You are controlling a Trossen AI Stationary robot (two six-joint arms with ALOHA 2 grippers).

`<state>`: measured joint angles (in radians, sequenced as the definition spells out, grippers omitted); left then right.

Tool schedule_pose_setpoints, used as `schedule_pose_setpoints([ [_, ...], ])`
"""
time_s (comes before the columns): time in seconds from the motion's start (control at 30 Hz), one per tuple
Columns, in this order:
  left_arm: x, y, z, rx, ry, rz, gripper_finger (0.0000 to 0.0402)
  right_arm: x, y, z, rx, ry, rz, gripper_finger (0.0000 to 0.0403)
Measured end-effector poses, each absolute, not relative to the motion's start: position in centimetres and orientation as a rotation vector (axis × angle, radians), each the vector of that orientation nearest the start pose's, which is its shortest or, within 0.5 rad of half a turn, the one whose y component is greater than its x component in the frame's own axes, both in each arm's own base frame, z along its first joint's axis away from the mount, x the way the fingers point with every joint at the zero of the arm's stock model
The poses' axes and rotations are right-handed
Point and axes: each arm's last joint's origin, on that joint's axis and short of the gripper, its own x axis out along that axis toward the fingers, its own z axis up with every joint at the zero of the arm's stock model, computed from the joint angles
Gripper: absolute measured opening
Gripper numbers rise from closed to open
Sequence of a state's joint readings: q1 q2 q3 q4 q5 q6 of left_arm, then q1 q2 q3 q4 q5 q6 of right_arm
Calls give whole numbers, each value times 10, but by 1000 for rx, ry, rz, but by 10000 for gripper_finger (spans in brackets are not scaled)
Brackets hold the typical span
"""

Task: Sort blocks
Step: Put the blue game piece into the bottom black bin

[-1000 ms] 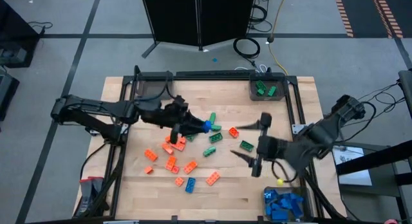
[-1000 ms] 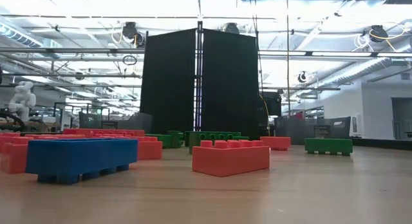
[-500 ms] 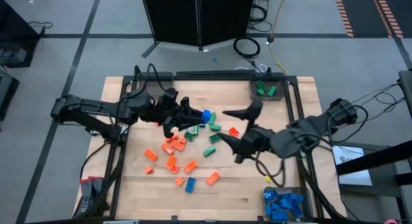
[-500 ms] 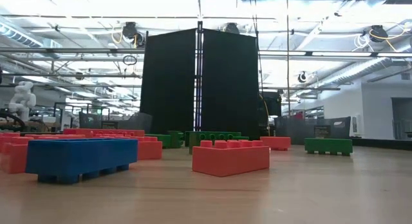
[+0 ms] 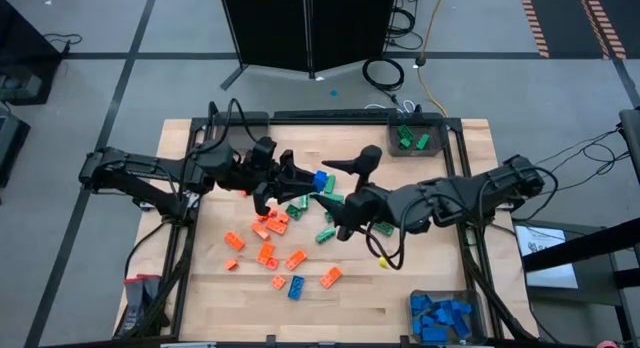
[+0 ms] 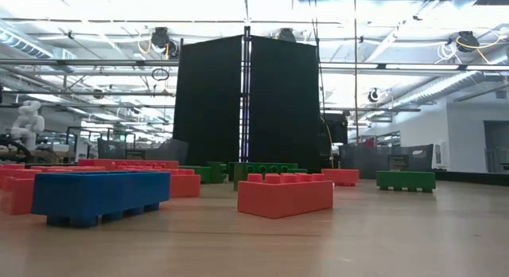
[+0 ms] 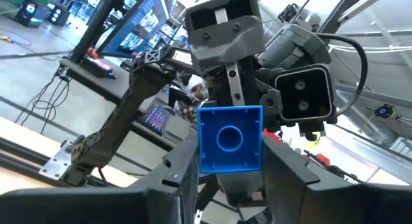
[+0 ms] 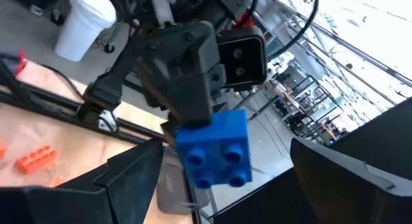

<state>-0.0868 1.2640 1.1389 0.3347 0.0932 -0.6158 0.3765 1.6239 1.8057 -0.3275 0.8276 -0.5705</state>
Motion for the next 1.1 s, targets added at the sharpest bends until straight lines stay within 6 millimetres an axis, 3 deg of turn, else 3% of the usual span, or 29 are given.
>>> schedule_pose_setpoints([
  [0.13,284,-27,404,-610,-149,-238,132,335,106,459,-649,238,-418,328],
  [0.27,284,-27,404,-610,-149,-238,132,335,106,459,-663,245,-417,295],
  [0.6,284,-27,405,-623,-153,-232,132,335,106,457,-708,265,-407,117],
  [0.9,284,-27,404,-617,-150,-239,134,335,107,458,-713,264,-410,116],
  [1.1,279,-27,407,-522,-146,-262,185,332,117,459,-709,257,-464,116],
])
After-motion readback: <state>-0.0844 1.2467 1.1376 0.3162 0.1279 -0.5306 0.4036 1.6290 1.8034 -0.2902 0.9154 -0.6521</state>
